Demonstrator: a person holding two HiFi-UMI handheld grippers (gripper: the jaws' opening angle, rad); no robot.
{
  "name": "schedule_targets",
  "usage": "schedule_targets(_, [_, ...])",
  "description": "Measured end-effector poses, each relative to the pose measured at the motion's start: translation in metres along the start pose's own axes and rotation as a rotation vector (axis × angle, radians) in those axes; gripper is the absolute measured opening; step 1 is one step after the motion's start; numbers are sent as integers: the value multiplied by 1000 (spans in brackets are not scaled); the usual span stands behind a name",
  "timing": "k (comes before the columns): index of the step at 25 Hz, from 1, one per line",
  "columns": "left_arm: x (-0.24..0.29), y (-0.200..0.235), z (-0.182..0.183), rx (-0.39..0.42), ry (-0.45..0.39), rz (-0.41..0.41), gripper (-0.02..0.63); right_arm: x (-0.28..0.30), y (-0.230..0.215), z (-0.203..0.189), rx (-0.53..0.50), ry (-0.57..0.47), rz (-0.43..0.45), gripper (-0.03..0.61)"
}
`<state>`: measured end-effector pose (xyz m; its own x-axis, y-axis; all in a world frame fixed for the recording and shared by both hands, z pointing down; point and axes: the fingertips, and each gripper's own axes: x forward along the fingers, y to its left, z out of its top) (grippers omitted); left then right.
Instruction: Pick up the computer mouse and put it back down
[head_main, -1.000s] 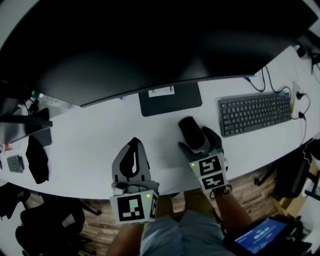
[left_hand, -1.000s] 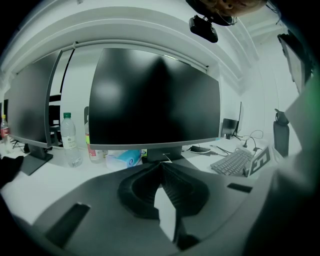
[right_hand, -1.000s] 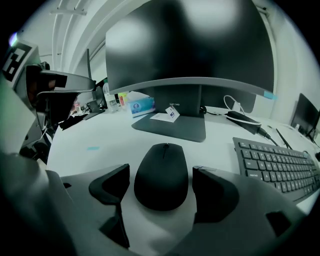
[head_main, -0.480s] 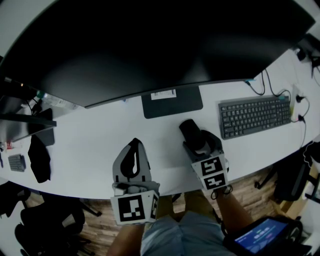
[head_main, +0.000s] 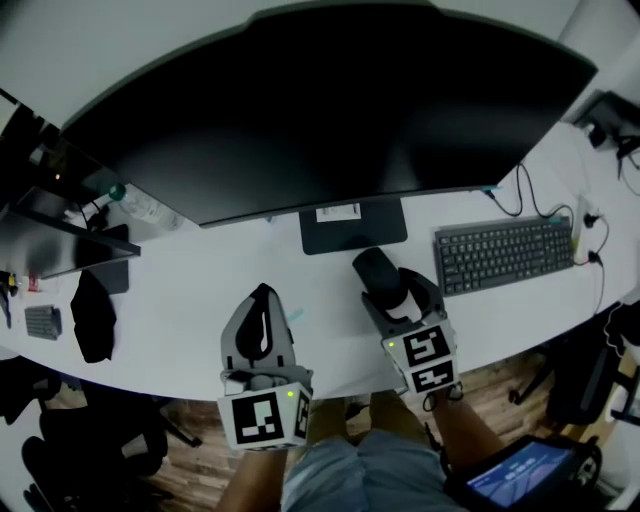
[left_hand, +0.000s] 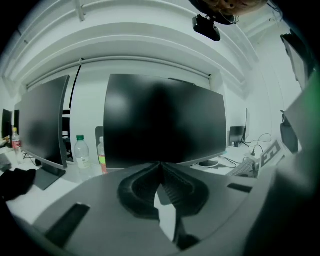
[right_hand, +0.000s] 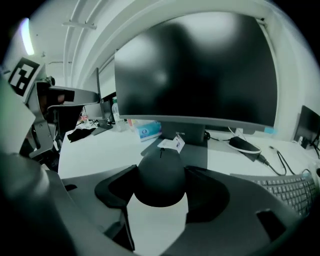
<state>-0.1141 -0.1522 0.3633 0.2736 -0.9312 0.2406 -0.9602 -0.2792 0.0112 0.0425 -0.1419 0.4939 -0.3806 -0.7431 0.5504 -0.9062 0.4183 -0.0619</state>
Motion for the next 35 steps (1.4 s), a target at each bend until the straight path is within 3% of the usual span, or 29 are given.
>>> schedule_targets(9, [-41,31,49,11,-108,101,5,-30,58,92,-102,-182,115,302])
schedule_targets(15, [-65,50,67,20,-161,157,5,-40,88,127,-167,-254,166,302])
schedule_targets(35, [-69,67,52,12,-139,183,6,-16,102,108,-172,-196,195,302])
